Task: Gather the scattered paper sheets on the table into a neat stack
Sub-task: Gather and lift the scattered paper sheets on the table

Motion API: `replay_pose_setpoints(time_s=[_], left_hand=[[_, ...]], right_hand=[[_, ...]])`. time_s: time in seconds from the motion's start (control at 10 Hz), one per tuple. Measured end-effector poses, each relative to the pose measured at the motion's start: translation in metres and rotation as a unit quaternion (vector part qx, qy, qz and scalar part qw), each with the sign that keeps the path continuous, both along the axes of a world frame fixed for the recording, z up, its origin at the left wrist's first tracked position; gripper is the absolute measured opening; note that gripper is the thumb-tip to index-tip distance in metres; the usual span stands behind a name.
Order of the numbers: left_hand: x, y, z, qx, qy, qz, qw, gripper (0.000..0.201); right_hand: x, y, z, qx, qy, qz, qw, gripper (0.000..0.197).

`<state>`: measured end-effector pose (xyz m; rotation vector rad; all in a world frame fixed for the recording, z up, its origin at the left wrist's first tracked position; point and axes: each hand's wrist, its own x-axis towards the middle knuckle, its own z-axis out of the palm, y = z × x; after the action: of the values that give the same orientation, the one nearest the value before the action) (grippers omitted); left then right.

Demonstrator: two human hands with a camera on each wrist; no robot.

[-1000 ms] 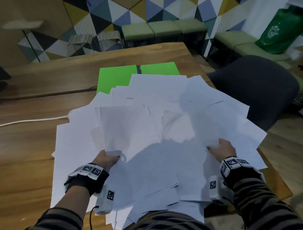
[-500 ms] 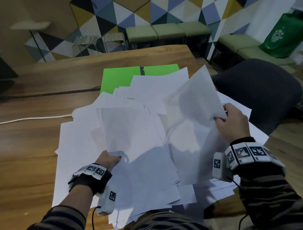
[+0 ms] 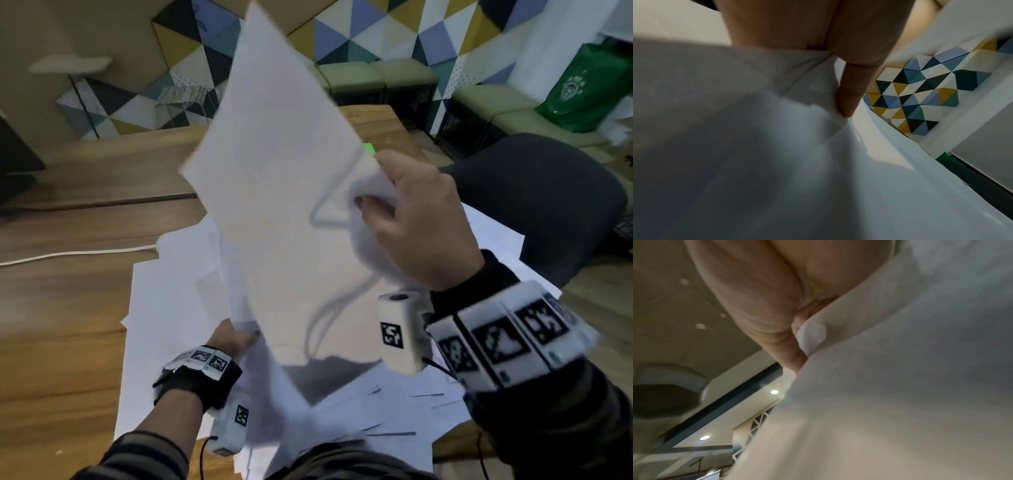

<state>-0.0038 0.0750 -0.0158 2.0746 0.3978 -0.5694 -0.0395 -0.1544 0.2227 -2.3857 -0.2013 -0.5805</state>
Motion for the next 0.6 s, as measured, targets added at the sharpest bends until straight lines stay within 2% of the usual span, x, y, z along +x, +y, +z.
replay_pose_setpoints(time_s=[0.1, 0.2, 0.3, 0.4, 0.5, 0.6], left_hand=[[0.000, 0.013, -0.017, -0.033, 0.020, 0.111, 0.993, 0.049], [-0.004, 0.021, -0.031, -0.096, 0.040, 0.175, 0.979, 0.019], [-0.002, 0.022, -0.028, -0.130, 0.047, 0.183, 0.973, 0.022], [-0.003, 0.016, -0.019, -0.260, 0.101, 0.243, 0.929, 0.059], [-0.004, 0.014, -0.020, -0.274, 0.109, 0.204, 0.933, 0.082], [-0.005, 0.014, -0.031, -0.155, 0.037, 0.134, 0.978, 0.059]], right_hand=[[0.035, -0.002, -0.037, 0.129, 0.060, -0.014, 0.990, 0.016], [0.058, -0.009, -0.103, 0.165, 0.187, -0.066, 0.966, 0.018], [0.051, -0.018, -0.170, 0.182, 0.311, -0.105, 0.927, 0.026], [0.036, -0.019, -0.213, 0.134, 0.409, -0.106, 0.897, 0.030], [0.027, -0.012, -0.225, 0.035, 0.455, -0.052, 0.888, 0.039], [0.028, -0.011, -0.228, 0.042, 0.476, -0.021, 0.878, 0.046]])
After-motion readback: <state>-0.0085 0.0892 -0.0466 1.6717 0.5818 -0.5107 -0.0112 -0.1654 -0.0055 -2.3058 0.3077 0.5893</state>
